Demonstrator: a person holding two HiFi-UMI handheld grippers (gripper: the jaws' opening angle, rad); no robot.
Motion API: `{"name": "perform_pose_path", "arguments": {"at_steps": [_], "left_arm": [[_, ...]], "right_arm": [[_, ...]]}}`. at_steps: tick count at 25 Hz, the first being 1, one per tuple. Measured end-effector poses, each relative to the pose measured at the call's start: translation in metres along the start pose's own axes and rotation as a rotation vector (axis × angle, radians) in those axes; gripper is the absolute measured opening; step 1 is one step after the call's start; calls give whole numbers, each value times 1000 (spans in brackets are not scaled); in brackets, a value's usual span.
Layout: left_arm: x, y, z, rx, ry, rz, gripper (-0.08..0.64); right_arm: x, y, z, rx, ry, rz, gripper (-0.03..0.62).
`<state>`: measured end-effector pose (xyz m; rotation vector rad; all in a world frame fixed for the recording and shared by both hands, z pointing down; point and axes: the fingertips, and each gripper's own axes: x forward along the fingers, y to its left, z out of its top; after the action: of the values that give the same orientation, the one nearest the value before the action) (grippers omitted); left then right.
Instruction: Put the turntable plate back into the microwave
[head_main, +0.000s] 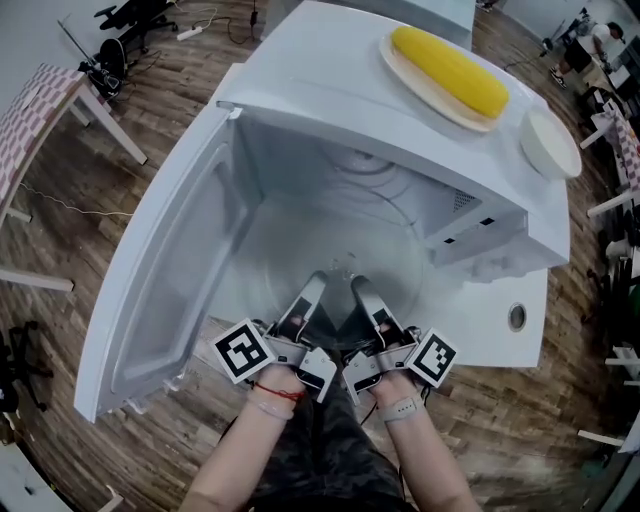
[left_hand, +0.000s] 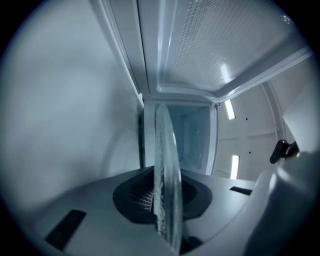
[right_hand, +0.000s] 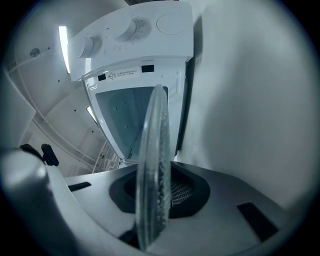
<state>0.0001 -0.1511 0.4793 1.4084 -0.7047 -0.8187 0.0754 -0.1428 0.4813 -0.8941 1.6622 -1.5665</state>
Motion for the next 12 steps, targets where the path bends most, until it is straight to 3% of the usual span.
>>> {"name": "perform_pose_path", "arguments": {"at_steps": [12], "left_arm": [[35,1,20,5,24,-32,49]], "right_arm": [[31,-2,23,-30,-22,13,71]]}}
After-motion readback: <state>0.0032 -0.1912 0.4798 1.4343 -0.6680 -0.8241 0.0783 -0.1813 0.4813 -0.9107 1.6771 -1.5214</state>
